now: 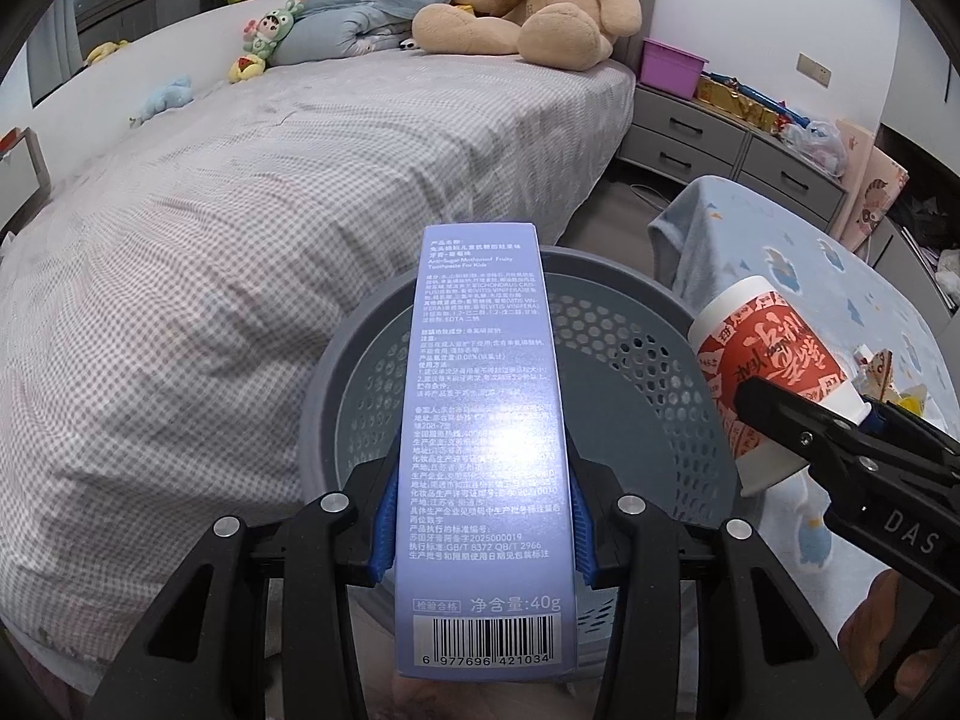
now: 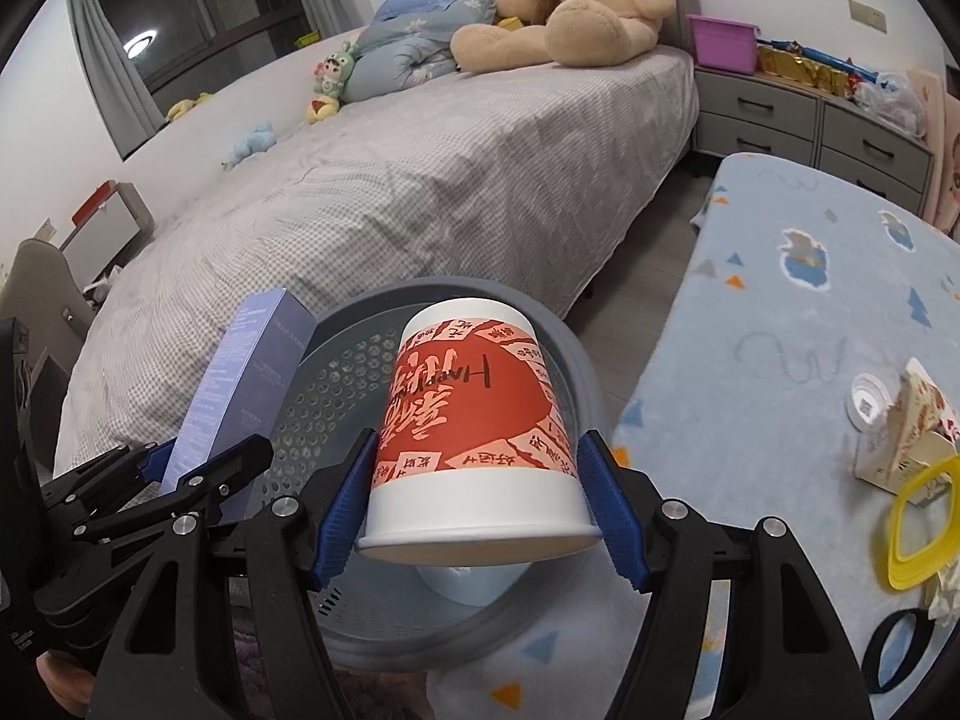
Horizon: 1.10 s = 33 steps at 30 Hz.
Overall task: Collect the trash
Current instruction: 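Open both tools to drop the cup and box into the wastebasket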
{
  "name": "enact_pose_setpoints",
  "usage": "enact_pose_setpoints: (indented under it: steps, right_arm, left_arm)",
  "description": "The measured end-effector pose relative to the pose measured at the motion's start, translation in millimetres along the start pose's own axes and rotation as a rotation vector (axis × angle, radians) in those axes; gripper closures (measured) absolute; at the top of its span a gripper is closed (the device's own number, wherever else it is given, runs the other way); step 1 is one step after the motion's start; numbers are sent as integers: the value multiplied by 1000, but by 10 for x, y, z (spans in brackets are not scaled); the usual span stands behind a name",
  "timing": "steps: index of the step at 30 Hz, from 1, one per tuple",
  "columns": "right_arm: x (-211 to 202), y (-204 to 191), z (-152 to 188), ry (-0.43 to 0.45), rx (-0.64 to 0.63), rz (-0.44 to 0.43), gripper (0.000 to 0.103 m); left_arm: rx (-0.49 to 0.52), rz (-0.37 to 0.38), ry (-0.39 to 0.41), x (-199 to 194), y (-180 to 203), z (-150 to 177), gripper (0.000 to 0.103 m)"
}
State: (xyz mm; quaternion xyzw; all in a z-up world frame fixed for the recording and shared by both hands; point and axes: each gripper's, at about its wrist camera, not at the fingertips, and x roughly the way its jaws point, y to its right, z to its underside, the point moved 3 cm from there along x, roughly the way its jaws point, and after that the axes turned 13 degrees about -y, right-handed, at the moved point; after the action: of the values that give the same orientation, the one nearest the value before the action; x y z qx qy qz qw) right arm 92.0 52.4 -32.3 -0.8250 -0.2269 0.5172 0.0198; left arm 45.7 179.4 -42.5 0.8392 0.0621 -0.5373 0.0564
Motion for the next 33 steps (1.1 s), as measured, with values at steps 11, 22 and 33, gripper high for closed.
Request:
enact_pose_setpoints:
  steps: [11, 22, 33]
  right_arm:
    - [121, -68, -81, -18, -31, -4, 33]
    - [13, -22, -70, 18, -16, 12, 26]
    - [-28, -15, -37, 28, -14, 28, 26]
  left_arm:
    - [-32, -13, 1, 0, -59, -16, 58]
    - [-47, -29, 17, -31, -87, -25, 45]
    - [-60, -37, 33, -62, -103, -27, 43]
